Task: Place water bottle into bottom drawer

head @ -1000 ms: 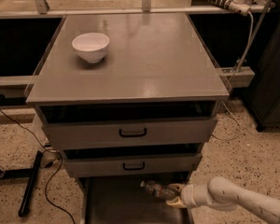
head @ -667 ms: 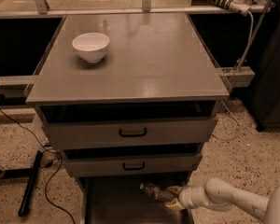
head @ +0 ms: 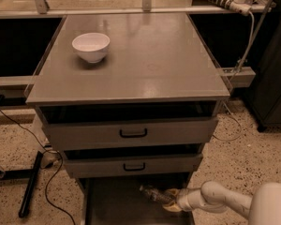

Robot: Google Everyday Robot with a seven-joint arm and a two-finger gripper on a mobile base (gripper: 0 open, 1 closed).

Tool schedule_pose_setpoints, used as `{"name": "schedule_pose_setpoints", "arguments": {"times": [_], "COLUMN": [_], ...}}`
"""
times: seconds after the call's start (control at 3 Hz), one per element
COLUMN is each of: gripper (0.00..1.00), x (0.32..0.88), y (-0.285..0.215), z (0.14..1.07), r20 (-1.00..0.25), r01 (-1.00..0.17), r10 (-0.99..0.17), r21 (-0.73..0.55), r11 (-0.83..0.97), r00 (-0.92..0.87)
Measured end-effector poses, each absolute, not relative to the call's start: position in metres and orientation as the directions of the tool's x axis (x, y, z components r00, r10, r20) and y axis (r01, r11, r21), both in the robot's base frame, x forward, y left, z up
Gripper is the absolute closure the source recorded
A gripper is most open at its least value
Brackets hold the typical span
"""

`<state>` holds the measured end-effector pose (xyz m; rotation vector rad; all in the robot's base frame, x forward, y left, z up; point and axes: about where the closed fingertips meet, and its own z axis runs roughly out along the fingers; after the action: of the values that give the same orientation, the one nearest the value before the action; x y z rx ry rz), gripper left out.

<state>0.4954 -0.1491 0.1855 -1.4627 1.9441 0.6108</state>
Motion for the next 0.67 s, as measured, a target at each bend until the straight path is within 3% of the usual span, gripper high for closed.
{"name": "schedule_pose_setpoints", "arguments": {"times": [0.67], "gripper": [1.00], "x": [0.495], "y": [-0.123], "z": [0.150], "r20": [-0.722], "r01": [-0.957], "r10": [-0.661], "r21": [0.006], "r11": [0.290], "r00": [-0.205]}}
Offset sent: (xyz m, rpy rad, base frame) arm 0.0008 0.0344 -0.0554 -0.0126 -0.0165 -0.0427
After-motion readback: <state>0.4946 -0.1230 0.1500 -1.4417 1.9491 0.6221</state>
